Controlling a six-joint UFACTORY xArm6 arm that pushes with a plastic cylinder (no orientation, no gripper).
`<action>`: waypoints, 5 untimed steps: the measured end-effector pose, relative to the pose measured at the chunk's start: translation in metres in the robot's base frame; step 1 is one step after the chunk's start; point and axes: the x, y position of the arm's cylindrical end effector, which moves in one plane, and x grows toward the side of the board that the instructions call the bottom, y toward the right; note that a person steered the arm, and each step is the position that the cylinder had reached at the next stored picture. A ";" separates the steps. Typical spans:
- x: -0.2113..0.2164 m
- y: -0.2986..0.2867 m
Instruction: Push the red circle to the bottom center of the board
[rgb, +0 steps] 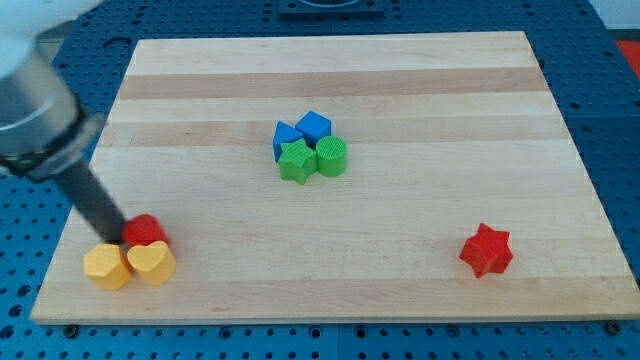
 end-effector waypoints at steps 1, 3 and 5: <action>-0.004 0.056; -0.005 0.027; 0.003 0.094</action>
